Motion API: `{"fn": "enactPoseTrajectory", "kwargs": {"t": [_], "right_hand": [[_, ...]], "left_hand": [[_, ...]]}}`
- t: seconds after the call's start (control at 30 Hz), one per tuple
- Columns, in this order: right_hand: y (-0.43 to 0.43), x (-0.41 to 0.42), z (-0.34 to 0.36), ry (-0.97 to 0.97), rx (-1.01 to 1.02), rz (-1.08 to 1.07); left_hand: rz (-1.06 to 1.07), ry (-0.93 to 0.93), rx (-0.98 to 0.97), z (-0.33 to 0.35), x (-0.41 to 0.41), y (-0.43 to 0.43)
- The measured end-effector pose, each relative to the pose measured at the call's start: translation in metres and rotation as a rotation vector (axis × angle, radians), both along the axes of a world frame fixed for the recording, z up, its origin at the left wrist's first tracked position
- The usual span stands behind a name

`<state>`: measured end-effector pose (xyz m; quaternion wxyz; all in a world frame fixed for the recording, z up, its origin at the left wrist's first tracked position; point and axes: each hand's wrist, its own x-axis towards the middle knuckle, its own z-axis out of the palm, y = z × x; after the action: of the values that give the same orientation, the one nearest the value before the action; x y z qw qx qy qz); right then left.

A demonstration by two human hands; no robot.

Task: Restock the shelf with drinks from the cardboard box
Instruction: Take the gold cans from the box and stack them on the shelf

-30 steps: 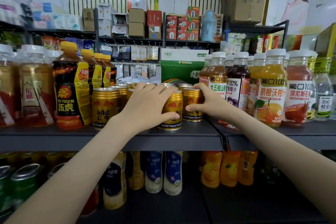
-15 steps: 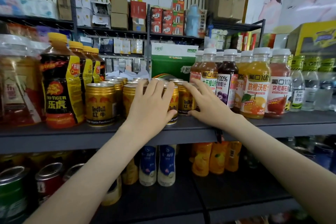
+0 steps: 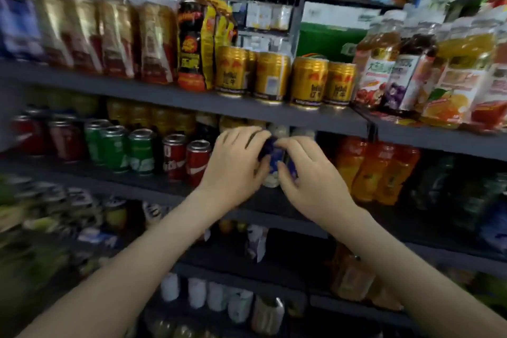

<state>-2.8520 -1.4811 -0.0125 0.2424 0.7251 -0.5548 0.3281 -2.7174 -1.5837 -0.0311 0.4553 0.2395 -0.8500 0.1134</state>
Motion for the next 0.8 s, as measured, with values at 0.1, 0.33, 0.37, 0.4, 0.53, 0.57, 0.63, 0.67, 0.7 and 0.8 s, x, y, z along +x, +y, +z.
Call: {"fn": "enactPoseTrajectory", "kwargs": {"t": [0.1, 0.33, 0.37, 0.4, 0.53, 0.57, 0.63, 0.67, 0.7, 0.8], "right_hand": [[-0.005, 0.042, -0.061, -0.029, 0.178, 0.130], [-0.034, 0.205, -0.165, -0.064, 0.610, 0.465], [-0.039, 0.230, -0.175, -0.054, 0.661, 0.495], [-0.044, 0.255, -0.183, -0.039, 0.710, 0.525], [-0.070, 0.343, -0.213, 0.021, 0.841, 0.659], [-0.079, 0.366, -0.220, 0.033, 0.864, 0.684], [-0.098, 0.414, -0.237, 0.070, 0.911, 0.719], [-0.109, 0.439, -0.245, 0.090, 0.935, 0.730], [-0.119, 0.464, -0.255, 0.110, 0.959, 0.740], [-0.150, 0.538, -0.283, 0.162, 1.026, 0.761]], "left_hand": [[0.071, -0.126, 0.236, -0.068, 0.065, 0.027], [0.527, -0.351, 0.793, -0.178, 0.254, 0.087], [0.586, -0.353, 0.834, -0.186, 0.279, 0.093], [0.646, -0.351, 0.870, -0.194, 0.303, 0.097], [0.849, -0.344, 1.016, -0.226, 0.392, 0.105], [0.888, -0.338, 1.052, -0.234, 0.414, 0.106], [0.959, -0.313, 1.127, -0.253, 0.460, 0.108], [0.991, -0.295, 1.169, -0.262, 0.484, 0.108], [1.019, -0.272, 1.214, -0.270, 0.509, 0.107], [1.089, -0.247, 1.292, -0.288, 0.581, 0.098]]}}
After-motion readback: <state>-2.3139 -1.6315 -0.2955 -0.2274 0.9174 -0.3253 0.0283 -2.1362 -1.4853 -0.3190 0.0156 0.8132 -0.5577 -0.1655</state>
